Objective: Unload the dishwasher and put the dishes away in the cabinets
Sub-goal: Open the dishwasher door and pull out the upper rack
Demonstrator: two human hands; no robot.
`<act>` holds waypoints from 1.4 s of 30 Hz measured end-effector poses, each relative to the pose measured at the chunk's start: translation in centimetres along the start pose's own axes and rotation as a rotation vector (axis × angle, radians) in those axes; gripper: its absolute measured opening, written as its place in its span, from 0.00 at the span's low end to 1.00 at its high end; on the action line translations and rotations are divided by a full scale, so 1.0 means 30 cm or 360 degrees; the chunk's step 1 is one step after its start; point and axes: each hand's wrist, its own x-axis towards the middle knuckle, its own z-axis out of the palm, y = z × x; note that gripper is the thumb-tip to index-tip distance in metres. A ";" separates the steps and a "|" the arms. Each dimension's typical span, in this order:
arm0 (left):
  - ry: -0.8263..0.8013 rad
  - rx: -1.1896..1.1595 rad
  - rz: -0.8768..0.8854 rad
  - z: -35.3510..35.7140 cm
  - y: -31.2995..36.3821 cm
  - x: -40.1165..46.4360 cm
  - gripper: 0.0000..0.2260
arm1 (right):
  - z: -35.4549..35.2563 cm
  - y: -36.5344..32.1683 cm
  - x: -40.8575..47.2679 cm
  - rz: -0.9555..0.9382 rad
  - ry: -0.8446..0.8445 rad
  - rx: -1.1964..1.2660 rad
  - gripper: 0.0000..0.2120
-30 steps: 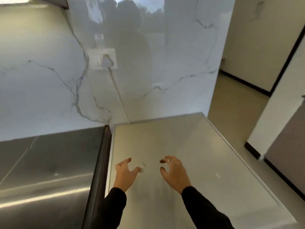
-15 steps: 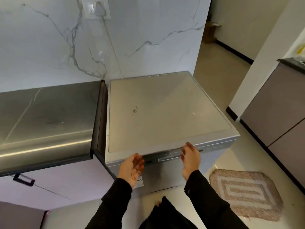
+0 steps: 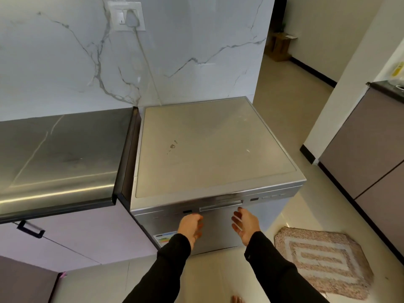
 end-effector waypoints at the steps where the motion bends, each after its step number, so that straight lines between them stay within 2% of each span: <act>1: 0.0005 0.0088 0.0010 0.039 -0.012 0.010 0.06 | 0.010 -0.004 0.005 -0.0019 -0.0015 -0.0239 0.13; 2: -0.0007 0.0079 -0.0004 0.073 -0.020 0.019 0.05 | 0.020 -0.012 0.008 -0.0020 -0.0065 -0.0410 0.11; 4: -0.0037 -0.0149 -0.0066 0.126 -0.030 0.042 0.04 | 0.031 -0.025 0.028 0.0044 -0.0167 -0.0411 0.08; 6: -0.0054 -0.0474 -0.0105 0.172 -0.031 0.063 0.06 | 0.019 -0.040 0.058 0.0130 -0.0216 -0.0053 0.08; 9: -0.0046 -0.0928 -0.0064 0.223 -0.027 0.091 0.08 | 0.013 -0.064 0.098 0.0190 -0.0220 0.0497 0.13; 13: 0.0041 -0.1392 -0.0014 0.248 -0.016 0.134 0.10 | 0.027 -0.086 0.134 0.0240 -0.0235 0.0786 0.15; 17: 0.0105 -0.1587 0.0032 0.255 -0.032 0.158 0.10 | 0.023 -0.083 0.167 0.0279 -0.0201 0.0895 0.18; 26: -0.0036 -0.1509 0.0135 0.246 -0.032 0.115 0.10 | 0.021 -0.079 0.169 0.0274 -0.0315 0.0954 0.23; 32: -0.0044 -0.1407 0.0189 0.233 -0.045 0.126 0.20 | 0.019 -0.078 0.145 0.0191 -0.0357 0.0878 0.22; 35: -0.0022 -0.1281 0.0260 0.240 -0.055 0.129 0.22 | 0.018 -0.065 0.140 0.0131 -0.0389 0.0780 0.23; 36: -0.0019 -0.1244 0.0271 0.244 -0.057 0.130 0.22 | 0.021 -0.061 0.137 0.0108 -0.0387 0.0713 0.27; 38: -0.0023 -0.1177 0.0276 0.250 -0.060 0.135 0.22 | 0.029 -0.055 0.133 0.0068 -0.0403 0.0593 0.42; 39: -0.0023 -0.1143 0.0280 0.250 -0.063 0.139 0.22 | 0.030 -0.050 0.135 0.0060 -0.0413 0.0556 0.46; 40: -0.0022 -0.1114 0.0288 0.251 -0.066 0.142 0.23 | 0.033 -0.046 0.136 0.0044 -0.0415 0.0533 0.44; 42: -0.0011 -0.1062 0.0305 0.251 -0.075 0.145 0.26 | 0.031 -0.032 0.141 0.0018 -0.0407 0.0550 0.32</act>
